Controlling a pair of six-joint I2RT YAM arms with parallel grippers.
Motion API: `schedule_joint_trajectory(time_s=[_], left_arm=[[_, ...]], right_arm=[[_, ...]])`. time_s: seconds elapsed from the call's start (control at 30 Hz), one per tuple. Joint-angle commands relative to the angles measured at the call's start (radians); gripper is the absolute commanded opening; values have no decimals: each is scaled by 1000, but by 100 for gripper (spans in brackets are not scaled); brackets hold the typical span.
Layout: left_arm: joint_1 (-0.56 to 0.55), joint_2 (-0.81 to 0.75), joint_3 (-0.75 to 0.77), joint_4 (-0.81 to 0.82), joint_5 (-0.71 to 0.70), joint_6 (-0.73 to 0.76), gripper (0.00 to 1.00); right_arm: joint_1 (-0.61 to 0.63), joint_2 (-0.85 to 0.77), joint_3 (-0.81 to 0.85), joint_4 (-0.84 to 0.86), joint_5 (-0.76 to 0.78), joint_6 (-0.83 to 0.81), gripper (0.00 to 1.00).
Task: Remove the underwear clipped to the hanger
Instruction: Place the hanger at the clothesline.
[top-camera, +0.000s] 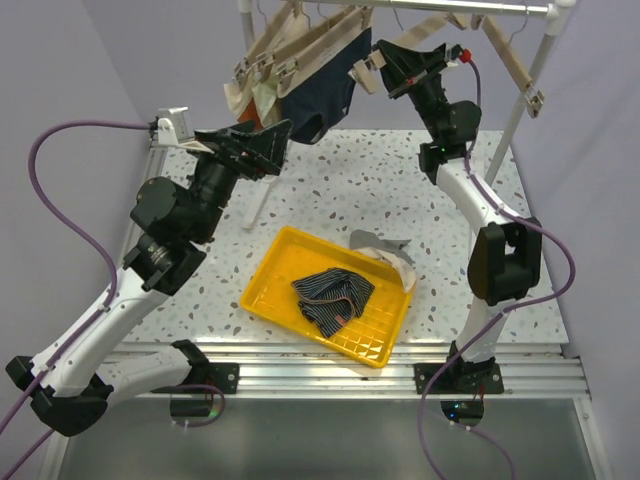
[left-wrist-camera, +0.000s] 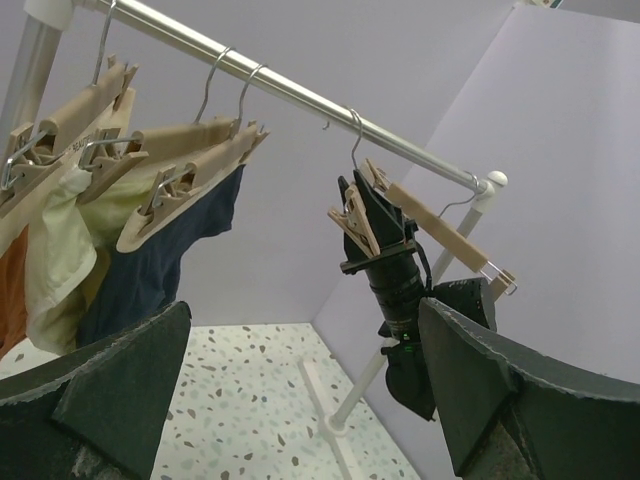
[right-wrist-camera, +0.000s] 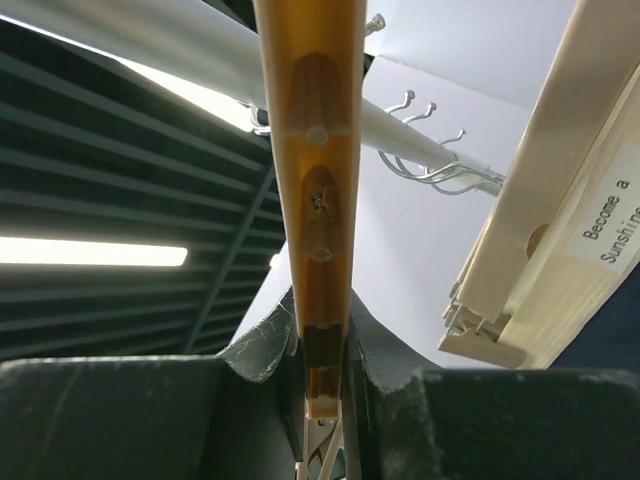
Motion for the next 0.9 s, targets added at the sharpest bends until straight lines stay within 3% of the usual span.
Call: schedule_joint_trajectory(time_s=[0.0, 0.2, 0.23, 0.33, 0.87], left_arm=[[7, -14, -3, 13, -9, -10, 100], [7, -14, -9, 21, 1, -10, 100], [7, -19, -9, 21, 4, -9, 100], [7, -20, -12, 16, 5, 1, 100], [7, -95, -66, -62, 13, 135, 100]], right_arm=[[-4, -50, -33, 4, -2, -8, 18], [-2, -71, -76, 18, -22, -54, 65], [-2, -77, -94, 20, -36, -69, 81], [-4, -90, -135, 27, -57, -100, 96], [-24, -202, -519, 461, -276, -431, 99]])
